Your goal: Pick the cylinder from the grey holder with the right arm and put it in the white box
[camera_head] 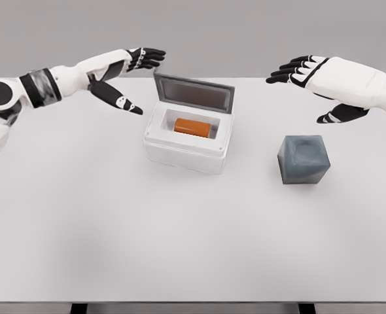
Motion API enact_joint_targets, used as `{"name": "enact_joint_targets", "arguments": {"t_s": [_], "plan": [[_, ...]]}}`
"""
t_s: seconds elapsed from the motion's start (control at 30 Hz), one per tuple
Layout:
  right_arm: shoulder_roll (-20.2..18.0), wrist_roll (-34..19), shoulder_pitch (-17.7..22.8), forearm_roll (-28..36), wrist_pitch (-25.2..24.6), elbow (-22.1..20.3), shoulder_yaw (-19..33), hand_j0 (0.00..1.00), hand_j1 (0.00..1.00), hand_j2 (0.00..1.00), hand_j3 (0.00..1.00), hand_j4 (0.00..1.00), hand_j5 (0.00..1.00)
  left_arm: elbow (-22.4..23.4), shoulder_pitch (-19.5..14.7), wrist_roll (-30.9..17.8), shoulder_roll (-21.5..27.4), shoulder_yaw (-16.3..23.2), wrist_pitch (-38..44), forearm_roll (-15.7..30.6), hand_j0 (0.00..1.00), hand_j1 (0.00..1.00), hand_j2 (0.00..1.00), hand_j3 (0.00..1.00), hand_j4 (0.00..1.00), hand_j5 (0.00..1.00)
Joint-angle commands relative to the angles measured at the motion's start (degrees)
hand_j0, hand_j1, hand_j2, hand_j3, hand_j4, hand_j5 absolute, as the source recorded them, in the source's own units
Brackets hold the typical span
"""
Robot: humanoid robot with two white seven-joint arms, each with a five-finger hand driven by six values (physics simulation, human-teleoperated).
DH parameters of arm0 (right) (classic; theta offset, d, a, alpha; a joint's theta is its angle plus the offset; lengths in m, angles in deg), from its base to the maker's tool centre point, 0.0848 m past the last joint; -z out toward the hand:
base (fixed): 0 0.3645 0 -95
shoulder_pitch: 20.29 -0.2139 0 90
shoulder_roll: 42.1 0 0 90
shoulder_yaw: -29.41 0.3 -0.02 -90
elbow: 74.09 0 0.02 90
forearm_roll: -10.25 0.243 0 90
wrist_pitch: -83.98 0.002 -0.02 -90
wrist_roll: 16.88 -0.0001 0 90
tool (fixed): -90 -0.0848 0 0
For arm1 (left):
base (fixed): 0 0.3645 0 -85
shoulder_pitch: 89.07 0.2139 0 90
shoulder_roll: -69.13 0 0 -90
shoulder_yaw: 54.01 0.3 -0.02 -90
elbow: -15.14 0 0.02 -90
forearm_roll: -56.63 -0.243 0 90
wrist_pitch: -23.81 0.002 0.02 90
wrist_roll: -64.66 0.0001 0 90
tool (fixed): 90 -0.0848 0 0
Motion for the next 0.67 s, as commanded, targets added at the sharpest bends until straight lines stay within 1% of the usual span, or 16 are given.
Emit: {"name": "enact_joint_targets", "arguments": {"t_s": [0.0, 0.1, 0.17, 0.2, 0.3, 0.37, 0.4, 0.43, 0.47, 0.5, 0.6, 0.63], "plan": [[0.0, 0.0, 0.0, 0.2, -0.1, 0.0, 0.0, 1.0, 1.0, 1.0, 1.0, 1.0, 1.0, -1.7, 0.0, 0.0, 1.2, 0.9, 0.0, 1.6, 1.0, 1.0, 1.0, 1.0, 1.0, 1.0], [0.0, 0.0, 0.0, 0.2, -0.1, 0.0, 0.0, 1.0, 1.0, 1.0, 1.0, 1.0, 1.0, -3.4, 0.0, 0.0, 1.3, 0.9, 0.0, 1.9, 1.0, 1.0, 1.0, 1.0, 1.0, 1.0], [0.0, 0.0, 0.0, 0.2, -0.1, 0.0, 0.0, 1.0, 1.0, 1.0, 1.0, 1.0, 1.0, -3.7, -0.1, 0.0, 2.3, 0.9, -0.1, 3.5, 1.0, 1.0, 1.0, 1.0, 1.0, 1.0], [0.0, 0.0, 0.0, 0.2, -0.1, 0.0, 0.0, 1.0, 1.0, 1.0, 1.0, 1.0, 1.0, -5.3, -0.1, 0.0, 4.9, 1.0, 0.0, 4.6, 1.0, 1.0, 1.0, 1.0, 1.0, 1.0], [0.0, 0.0, 0.0, 0.2, -0.1, 0.0, 0.0, 1.0, 1.0, 1.0, 1.0, 1.0, 1.0, -10.3, 0.1, 0.0, 10.2, 0.9, -0.6, 6.1, 1.0, 1.0, 1.0, 1.0, 1.0, 1.0], [0.0, 0.0, 0.0, 0.2, -0.1, 0.0, 0.0, 1.0, 1.0, 1.0, 1.0, 1.0, 1.0, -12.3, 0.4, 0.0, 14.4, 1.0, -8.2, 6.0, 1.0, 1.0, 1.0, 1.0, 1.0, 1.0], [0.0, 0.0, 0.0, 0.2, -0.1, 0.0, 0.0, 1.0, 1.0, 1.0, 1.0, 1.0, 1.0, -12.7, 1.9, 0.0, 17.0, 0.9, -14.0, 5.7, 1.0, 1.0, 1.0, 1.0, 1.0, 1.0], [0.1, 0.0, 0.0, 0.2, -0.1, 0.0, 0.0, 1.0, 1.0, 1.0, 1.0, 1.0, 1.0, -12.8, 2.8, 0.0, 19.0, 0.9, -17.2, 5.6, 1.0, 1.0, 1.0, 1.0, 1.0, 1.0], [0.0, 0.0, 0.0, 0.2, -0.1, 0.0, 0.0, 1.0, 1.0, 1.0, 1.0, 1.0, 1.0, -12.8, 3.9, 0.0, 20.0, 0.9, -17.2, 5.5, 1.0, 1.0, 1.0, 1.0, 1.0, 1.0], [0.0, 0.0, 0.0, 0.2, -0.1, 0.0, 0.0, 1.0, 1.0, 1.0, 1.0, 1.0, 1.0, -12.7, 6.4, 0.0, 20.8, 0.6, -17.2, 5.4, 1.0, 1.0, 1.0, 1.0, 1.0, 1.0], [0.0, 0.0, 0.0, 0.3, -0.1, 0.0, 0.0, 1.0, 1.0, 1.0, 1.0, 1.0, 1.0, -12.5, 11.1, 0.0, 22.6, 0.4, -17.2, 5.3, 1.0, 1.0, 1.0, 1.0, 1.0, 1.0], [0.0, 0.0, 0.0, 0.3, -0.1, 0.0, 0.0, 1.0, 1.0, 1.0, 1.0, 1.0, 1.0, -12.5, 11.7, 0.0, 22.5, 0.4, -17.2, 5.4, 1.0, 1.0, 1.0, 1.0, 1.0, 1.0]]}}
